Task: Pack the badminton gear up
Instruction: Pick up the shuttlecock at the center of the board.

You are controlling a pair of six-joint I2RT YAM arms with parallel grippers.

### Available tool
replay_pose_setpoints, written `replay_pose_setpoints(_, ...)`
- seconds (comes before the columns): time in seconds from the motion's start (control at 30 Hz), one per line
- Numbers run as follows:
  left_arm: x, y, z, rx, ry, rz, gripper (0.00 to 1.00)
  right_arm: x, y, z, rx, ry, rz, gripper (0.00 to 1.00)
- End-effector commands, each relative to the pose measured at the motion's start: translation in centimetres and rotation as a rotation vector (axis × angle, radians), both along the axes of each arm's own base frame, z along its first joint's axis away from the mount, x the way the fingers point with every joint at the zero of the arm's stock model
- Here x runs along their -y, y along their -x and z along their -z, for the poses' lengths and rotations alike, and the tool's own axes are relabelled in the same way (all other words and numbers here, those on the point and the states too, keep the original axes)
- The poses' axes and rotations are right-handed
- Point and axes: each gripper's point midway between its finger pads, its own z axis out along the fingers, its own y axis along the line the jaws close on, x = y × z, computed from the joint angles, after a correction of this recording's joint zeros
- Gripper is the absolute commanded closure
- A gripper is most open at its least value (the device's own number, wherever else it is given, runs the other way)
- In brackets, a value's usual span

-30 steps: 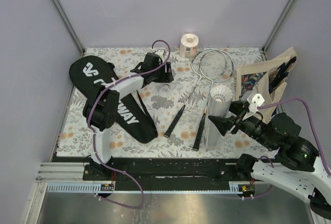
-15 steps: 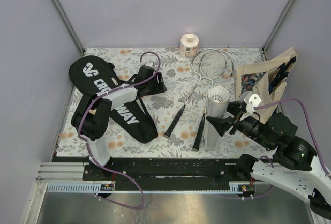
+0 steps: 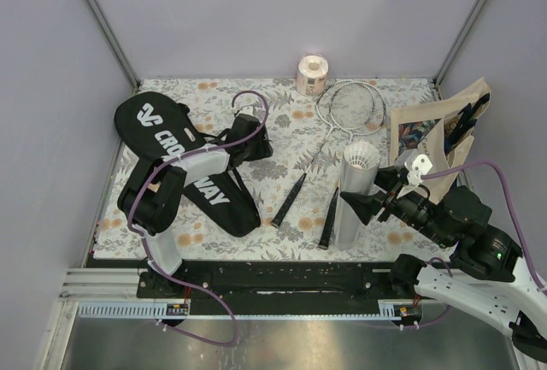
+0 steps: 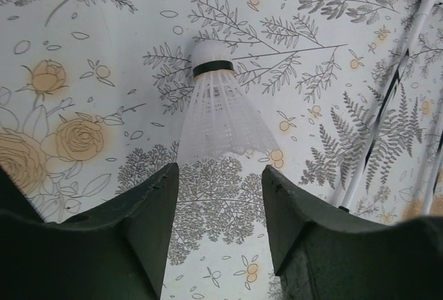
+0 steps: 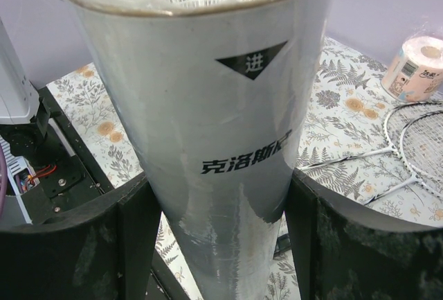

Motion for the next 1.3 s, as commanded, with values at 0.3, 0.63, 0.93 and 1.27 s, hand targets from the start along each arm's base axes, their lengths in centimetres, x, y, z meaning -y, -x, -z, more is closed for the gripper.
replay_pose_setpoints(0.3,-1.7,-2.8,-0.7,0.129,-0.197,0.033,0.52,-0.3,0.3,-3.0,0.051,-0.104,-0.021,0.57)
replay_pose_setpoints(0.63,0.2,-3.8,-0.6,0.144,-0.156,0.102,0.81,-0.3,0.1,-2.9,0.055,-0.092,-0.012,0.57)
replay_pose_setpoints(0.93,-1.2,-1.8,-6.4,0.127,-0.11,0.082,1.0,-0.9,-1.1,-2.4,0.069,-0.041,0.013,0.57)
replay_pose_setpoints(1.27,-1.4,5.3,-17.2,0.121,0.141,0.171,1.0,-1.1,-6.2,0.8,0.177,0.332,0.149,0.57)
